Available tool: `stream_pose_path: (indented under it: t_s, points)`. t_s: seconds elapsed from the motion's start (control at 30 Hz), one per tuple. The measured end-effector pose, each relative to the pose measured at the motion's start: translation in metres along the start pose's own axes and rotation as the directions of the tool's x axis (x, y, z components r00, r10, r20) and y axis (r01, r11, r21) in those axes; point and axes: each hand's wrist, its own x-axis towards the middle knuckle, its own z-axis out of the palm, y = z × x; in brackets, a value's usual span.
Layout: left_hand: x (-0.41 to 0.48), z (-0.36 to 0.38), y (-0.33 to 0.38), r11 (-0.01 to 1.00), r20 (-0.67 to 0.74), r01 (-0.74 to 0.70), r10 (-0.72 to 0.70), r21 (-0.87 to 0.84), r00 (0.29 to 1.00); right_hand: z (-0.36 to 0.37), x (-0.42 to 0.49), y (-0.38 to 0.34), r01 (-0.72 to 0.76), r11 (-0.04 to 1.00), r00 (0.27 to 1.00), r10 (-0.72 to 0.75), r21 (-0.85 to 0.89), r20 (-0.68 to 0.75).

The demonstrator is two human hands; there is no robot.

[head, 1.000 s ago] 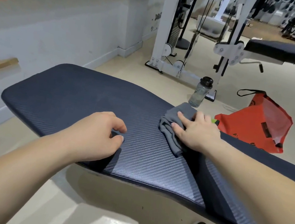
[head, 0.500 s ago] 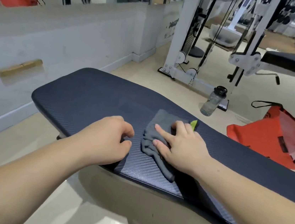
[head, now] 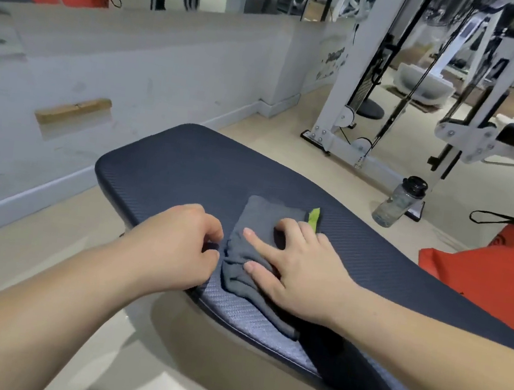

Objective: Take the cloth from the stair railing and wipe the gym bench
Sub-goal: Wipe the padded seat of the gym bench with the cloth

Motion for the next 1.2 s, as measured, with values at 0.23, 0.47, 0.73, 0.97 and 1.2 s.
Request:
stream_pose_path:
  t_s: [0.23,0.47,0.73,0.97,1.2]
  points:
    - [0.004,-0.015,-0.03,0.997,-0.087,0.069,-0.072,-0.033,0.994,0.008,0.092,0.052,-0.522,0.853,0.847,0.517,0.01,0.124]
    - [-0.002,-0.026,-0.061,0.985,-0.13,0.168,-0.173,-0.045,0.976,0.005,0.052,-0.03,-0.24,0.97,0.971,0.239,-0.028,-0.026]
    - [-0.003,-0.028,-0.064,0.983,-0.111,0.155,-0.166,-0.099,0.98,0.001,0.035,-0.039,-0.013,1.0,0.999,0.013,-0.019,-0.041]
    - [-0.003,-0.033,-0.084,0.967,-0.146,0.209,-0.23,-0.144,0.962,0.002,0.166,-0.026,-0.486,0.873,0.873,0.483,0.037,0.073]
    - [0.005,-0.041,-0.12,0.938,-0.256,0.296,-0.335,-0.177,0.907,0.008,0.175,-0.108,-0.2,0.98,0.976,0.198,-0.021,-0.087]
